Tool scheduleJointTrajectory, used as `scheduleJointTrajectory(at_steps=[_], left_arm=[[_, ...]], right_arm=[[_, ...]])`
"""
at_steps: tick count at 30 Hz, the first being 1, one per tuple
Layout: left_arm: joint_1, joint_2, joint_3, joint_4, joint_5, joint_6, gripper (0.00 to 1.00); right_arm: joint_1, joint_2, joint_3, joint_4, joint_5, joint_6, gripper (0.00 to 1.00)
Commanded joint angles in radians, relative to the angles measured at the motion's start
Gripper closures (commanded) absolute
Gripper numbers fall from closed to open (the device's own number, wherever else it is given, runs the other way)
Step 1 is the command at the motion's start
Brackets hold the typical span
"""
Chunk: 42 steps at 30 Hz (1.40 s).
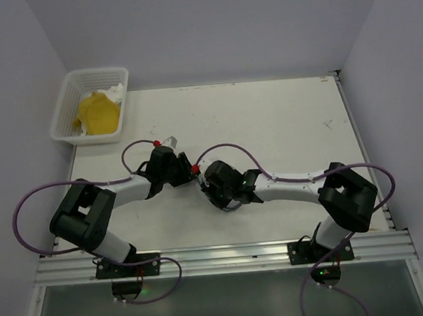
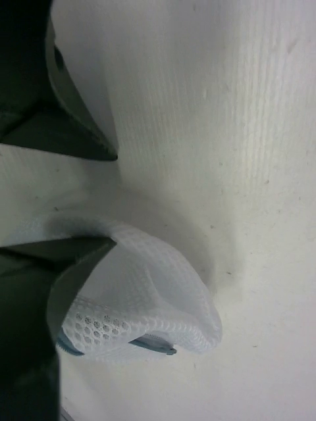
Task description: Unzip the laundry bag and remove the bra
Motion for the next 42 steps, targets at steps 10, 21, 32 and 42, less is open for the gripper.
scheduleJointTrajectory(at_steps=[10, 21, 32, 42], left_arm=[[0.164, -0.299, -0.041, -0.296, -0.169, 0.062, 0.01], [0.27, -0.524, 0.026, -0.503, -0.319, 0.151, 0.0], [0.273, -0.689, 0.211, -0.645, -0.362, 0.211, 0.0], [0.273, -0.825, 0.466, -0.809, -0.468, 0.326, 0.0]], right_arm=[[0.001, 0.087, 0.048, 0.001, -0.059, 0.023, 0.89], [0.001, 0.012, 0.212, -0.109, -0.099, 0.044, 0.43], [-0.003, -0.085, 0.393, -0.235, 0.075, 0.079, 0.06], [-0.249, -0.416, 0.389, -0.372, 0.383, 0.176, 0.01]])
